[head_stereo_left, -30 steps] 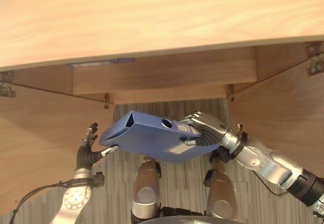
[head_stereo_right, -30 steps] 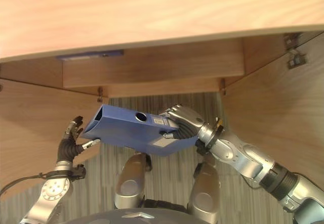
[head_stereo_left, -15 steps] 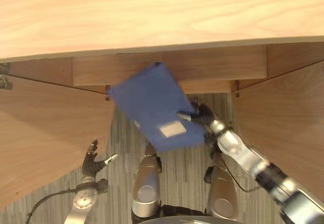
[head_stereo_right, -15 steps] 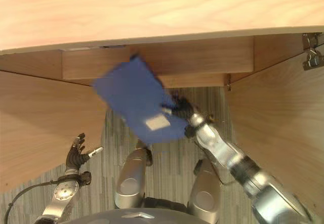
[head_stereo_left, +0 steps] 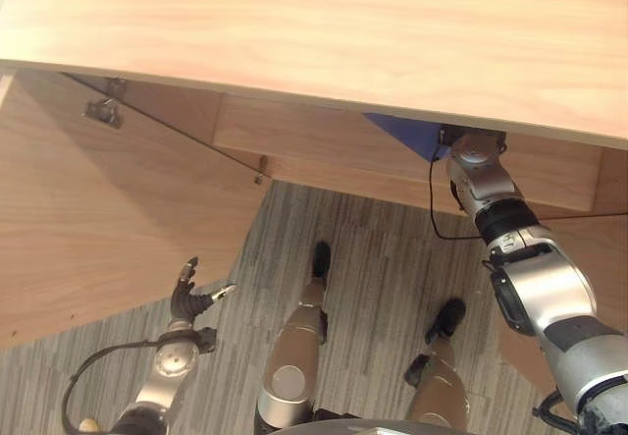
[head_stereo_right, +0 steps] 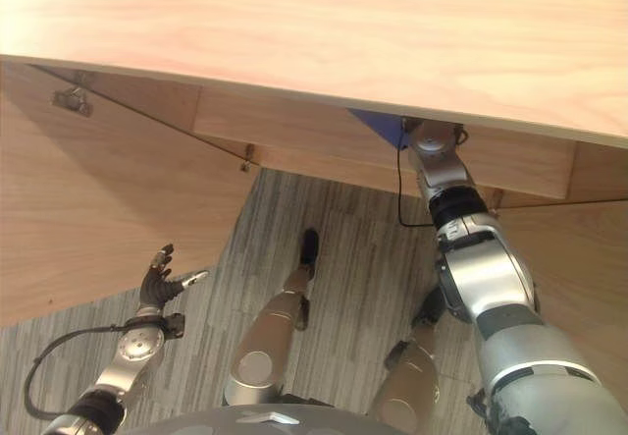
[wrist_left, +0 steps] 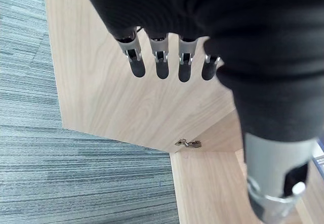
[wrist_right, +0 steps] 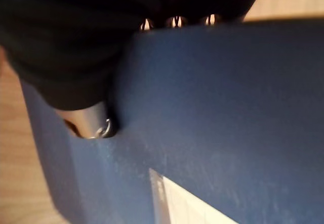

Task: Put the empty folder in the office cabinet

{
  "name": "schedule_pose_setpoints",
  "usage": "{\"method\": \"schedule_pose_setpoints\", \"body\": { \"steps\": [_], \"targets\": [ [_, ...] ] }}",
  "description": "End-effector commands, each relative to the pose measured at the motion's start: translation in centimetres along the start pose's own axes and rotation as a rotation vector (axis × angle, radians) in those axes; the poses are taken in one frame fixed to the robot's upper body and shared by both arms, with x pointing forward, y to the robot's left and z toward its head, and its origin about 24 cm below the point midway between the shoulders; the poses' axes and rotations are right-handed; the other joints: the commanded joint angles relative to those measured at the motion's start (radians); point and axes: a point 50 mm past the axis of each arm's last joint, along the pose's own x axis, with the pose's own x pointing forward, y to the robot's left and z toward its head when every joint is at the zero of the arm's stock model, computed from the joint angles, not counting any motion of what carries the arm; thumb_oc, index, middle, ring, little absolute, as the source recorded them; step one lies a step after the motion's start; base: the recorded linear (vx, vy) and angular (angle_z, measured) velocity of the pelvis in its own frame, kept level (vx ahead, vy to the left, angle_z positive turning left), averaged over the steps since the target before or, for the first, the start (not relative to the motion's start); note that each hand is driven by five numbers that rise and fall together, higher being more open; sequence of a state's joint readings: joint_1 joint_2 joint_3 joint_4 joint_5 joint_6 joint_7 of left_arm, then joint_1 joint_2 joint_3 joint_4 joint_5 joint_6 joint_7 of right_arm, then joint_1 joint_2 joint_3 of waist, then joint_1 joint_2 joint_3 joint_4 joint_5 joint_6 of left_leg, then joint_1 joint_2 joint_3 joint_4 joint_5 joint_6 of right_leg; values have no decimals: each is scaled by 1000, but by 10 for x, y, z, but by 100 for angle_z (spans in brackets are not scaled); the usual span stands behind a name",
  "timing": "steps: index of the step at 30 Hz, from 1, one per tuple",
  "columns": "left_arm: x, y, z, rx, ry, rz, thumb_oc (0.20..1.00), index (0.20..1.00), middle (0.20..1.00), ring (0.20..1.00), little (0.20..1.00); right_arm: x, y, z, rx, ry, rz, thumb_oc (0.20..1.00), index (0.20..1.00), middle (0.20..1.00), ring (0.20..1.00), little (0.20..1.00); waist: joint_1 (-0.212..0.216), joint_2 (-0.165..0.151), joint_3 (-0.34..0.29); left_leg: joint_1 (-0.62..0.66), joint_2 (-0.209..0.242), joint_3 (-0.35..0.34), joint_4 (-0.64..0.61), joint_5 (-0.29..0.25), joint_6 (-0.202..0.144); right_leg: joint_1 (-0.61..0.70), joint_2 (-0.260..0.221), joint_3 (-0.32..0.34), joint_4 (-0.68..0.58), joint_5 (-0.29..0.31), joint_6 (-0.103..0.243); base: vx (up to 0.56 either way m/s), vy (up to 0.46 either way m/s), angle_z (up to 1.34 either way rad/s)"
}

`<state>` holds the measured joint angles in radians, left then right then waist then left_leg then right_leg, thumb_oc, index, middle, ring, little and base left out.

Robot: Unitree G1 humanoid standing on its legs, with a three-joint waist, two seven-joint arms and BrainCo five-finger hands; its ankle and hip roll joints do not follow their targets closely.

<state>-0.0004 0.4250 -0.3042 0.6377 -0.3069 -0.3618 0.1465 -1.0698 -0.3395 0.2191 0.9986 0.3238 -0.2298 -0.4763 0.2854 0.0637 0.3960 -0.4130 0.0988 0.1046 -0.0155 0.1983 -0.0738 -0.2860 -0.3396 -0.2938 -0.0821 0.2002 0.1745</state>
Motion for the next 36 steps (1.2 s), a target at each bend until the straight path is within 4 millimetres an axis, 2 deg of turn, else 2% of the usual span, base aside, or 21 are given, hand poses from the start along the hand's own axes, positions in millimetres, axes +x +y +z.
{"method": "schedule_pose_setpoints", "body": {
  "steps": [1, 2, 3, 4, 5, 6, 7, 8, 11, 14, 16, 17, 18, 19, 20, 22, 24, 27, 31, 34, 36],
  "targets": [
    [0, 9, 3, 93, -12, -16, 1000, 1000, 1000, 1000, 1000, 20, -39, 32, 283, -42, -261, 200, 200, 200, 200, 200, 28, 8, -26, -49, -62, -52, 131, -176, 7, -11, -99, 25, 155, 14, 68, 20, 85, 23],
    [1, 9, 4, 93, -14, -16, 1000, 1000, 1000, 1000, 1000, 21, -39, 33, 284, -45, -262, 200, 200, 200, 200, 200, 30, 8, -23, -52, -62, -50, 136, -179, 8, -16, -100, 29, 162, 10, 68, 10, 114, 21],
    [8, 8, 14, 126, -49, -27, 1000, 1000, 1000, 1000, 1000, 27, -51, 38, 368, -13, -350, 200, 200, 200, 200, 200, 30, 49, 4, -51, -67, -62, 169, -201, 19, -74, -122, 47, 263, 23, 54, 7, 115, 24],
    [9, 8, 15, 125, -53, -28, 1000, 1000, 1000, 1000, 1000, 28, -53, 39, 370, -16, -351, 200, 200, 200, 200, 200, 34, 48, 7, -54, -68, -59, 174, -204, 20, -81, -124, 53, 272, 19, 55, 40, 150, 12],
    [11, 7, 18, 129, -66, -35, 1000, 1000, 1000, 1000, 1000, 30, -56, 42, 416, -8, -385, 200, 200, 200, 200, 200, 33, 62, 16, -48, -72, -64, 179, -213, 23, -104, -124, 57, 278, 21, 48, 72, 37, 13],
    [14, 3, 22, 132, -83, -50, 1000, 1000, 1000, 1000, 1000, 33, -64, 42, 462, 12, -423, 200, 200, 200, 200, 200, 35, 74, 22, -39, -74, -70, 184, -228, 20, -115, -123, 49, 252, 24, 50, 253, -87, 3],
    [17, -5, 27, 132, -98, -83, 1000, 1000, 1000, 1000, 1000, 35, -80, 39, 593, 53, -531, 200, 200, 200, 200, 200, 29, 95, 26, -6, -75, -97, 188, -264, 5, -161, -128, 38, 151, 51, 67, 227, -125, -1],
    [18, -5, 27, 133, -99, -84, 1000, 1000, 1000, 1000, 1000, 35, -81, 39, 594, 53, -532, 200, 200, 200, 200, 200, 30, 97, 25, -7, -72, -98, 189, -266, 5, -156, -125, 35, 145, 53, 67, 268, -178, -13],
    [22, -12, 32, 142, -115, -105, 1000, 1000, 1000, 1000, 1000, 36, -90, 43, 735, 51, -607, 200, 200, 200, 200, 200, 25, 114, 34, 26, -50, -127, 227, -310, -19, -214, -129, 5, 21, 85, 83, 196, -164, 6],
    [25, -21, 35, 140, -120, -123, 1000, 1000, 1000, 1000, 1000, 33, -103, 46, 901, 18, -695, 200, 200, 200, 200, 200, 15, 126, 45, 52, -30, -161, 278, -357, -33, -267, -133, 0, 2, 100, 87, 227, -233, 16],
    [28, -27, 37, 160, -125, -144, 1000, 1000, 1000, 1000, 1000, 30, -102, 55, 962, -44, -717, 200, 200, 200, 200, 200, 7, 113, 45, 51, -34, -188, 306, -381, -47, -253, -131, 11, -5, 116, 87, 137, -259, 39],
    [28, -27, 37, 161, -126, -145, 1000, 1000, 1000, 1000, 1000, 30, -102, 55, 961, -45, -720, 200, 200, 200, 200, 200, 3, 111, 46, 47, -40, -191, 307, -375, -47, -254, -138, 10, -5, 122, 87, 94, -294, 91],
    [28, -33, 33, 156, -110, -149, 1000, 1000, 1000, 1000, 1000, 25, -91, 58, 984, -79, -696, 200, 200, 200, 200, 200, -2, 103, 42, 37, -45, -207, 333, -386, -57, -235, -152, 18, -5, 167, 87, 102, -293, 117],
    [25, -36, 27, 165, -91, -150, 1000, 1000, 1000, 1000, 1000, 20, -78, 58, 995, -75, -693, 200, 200, 200, 200, 200, -2, 112, 26, 26, -28, -214, 344, -398, -64, -226, -144, 3, -5, 168, 87, 130, -343, 86],
    [23, -38, 23, 174, -77, -156, 1000, 1000, 1000, 1000, 1000, 19, -72, 59, 989, -63, -686, 200, 200, 200, 200, 200, 0, 116, 15, 19, -19, -215, 340, -394, -68, -215, -140, -10, -5, 168, 87, 70, -211, 11],
    [21, -40, 17, 171, -52, -157, 1000, 1000, 1000, 1000, 1000, 22, -73, 58, 986, -39, -711, 200, 200, 200, 200, 200, 9, 130, -6, 11, -1, -229, 306, -372, -78, -205, -124, -16, -5, 161, 87, 44, -157, -25],
    [18, -44, 14, 160, -44, -175, 1000, 1000, 1000, 1000, 1000, 27, -82, 61, 973, -31, -730, 200, 200, 200, 200, 200, 5, 133, -27, 6, 0, -233, 259, -342, -84, -213, -120, -18, -5, 159, 87, 68, -72, 31],
    [12, -47, 6, 141, -20, -188, 1000, 1000, 1000, 1000, 1000, 34, -96, 64, 931, -8, -749, 200, 200, 200, 200, 200, 16, 147, -55, 14, 20, -219, 215, -333, -93, -220, -107, -14, -5, 141, 87, 98, -38, 17],
    [10, -49, 3, 125, -10, -191, 1000, 1000, 1000, 1000, 1000, 37, -107, 66, 929, -3, -761, 200, 200, 200, 200, 200, 16, 156, -64, 18, 29, -211, 198, -321, -99, -227, -106, -7, -5, 139, 87, 76, -16, 0],
    [6, -54, -1, 111, 8, -205, 1000, 1000, 1000, 1000, 1000, 44, -119, 77, 917, 0, -755, 200, 200, 200, 200, 200, 24, 175, -74, 28, 47, -191, 150, -291, -106, -249, -91, 10, -5, 123, 84, 82, -41, 18],
    [5, -54, -2, 109, 13, -206, 1000, 1000, 1000, 1000, 1000, 44, -120, 78, 915, 1, -756, 200, 200, 200, 200, 200, 27, 179, -77, 32, 55, -188, 144, -294, -107, -252, -83, 11, -4, 113, 84, 52, -18, -2]
  ]
}}
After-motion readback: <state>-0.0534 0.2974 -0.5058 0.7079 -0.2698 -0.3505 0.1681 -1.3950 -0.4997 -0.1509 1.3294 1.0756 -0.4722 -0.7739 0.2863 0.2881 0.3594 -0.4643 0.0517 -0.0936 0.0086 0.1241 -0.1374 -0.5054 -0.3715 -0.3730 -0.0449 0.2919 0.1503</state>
